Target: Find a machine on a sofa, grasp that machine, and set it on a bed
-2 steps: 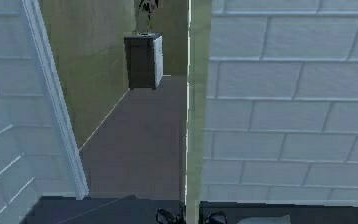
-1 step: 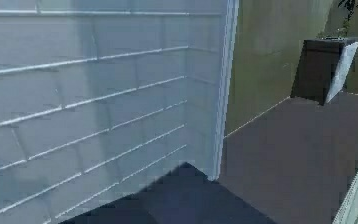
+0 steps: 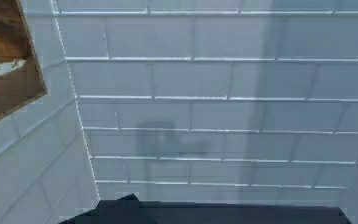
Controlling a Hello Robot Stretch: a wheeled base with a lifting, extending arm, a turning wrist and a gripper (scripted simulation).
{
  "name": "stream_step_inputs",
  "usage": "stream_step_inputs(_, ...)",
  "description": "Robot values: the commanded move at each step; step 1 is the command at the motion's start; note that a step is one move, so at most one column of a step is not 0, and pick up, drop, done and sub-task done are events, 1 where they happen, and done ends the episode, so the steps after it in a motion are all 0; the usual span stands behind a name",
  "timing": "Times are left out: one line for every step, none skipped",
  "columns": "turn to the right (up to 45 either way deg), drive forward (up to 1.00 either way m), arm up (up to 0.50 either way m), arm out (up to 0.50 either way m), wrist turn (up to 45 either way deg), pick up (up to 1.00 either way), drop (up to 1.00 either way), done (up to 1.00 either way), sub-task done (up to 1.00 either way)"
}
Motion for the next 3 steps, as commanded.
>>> stream_step_inputs(-45.0,0.0,0.0,0.0,0.0,0.0,0.0,0.0,0.0)
stream_step_inputs(-42.0,0.0,0.0,0.0,0.0,0.0,0.0,0.0,0.0)
stream_step_inputs(0.0,0.1,0.0,0.0,0.0,0.0,0.0,0.0,0.0)
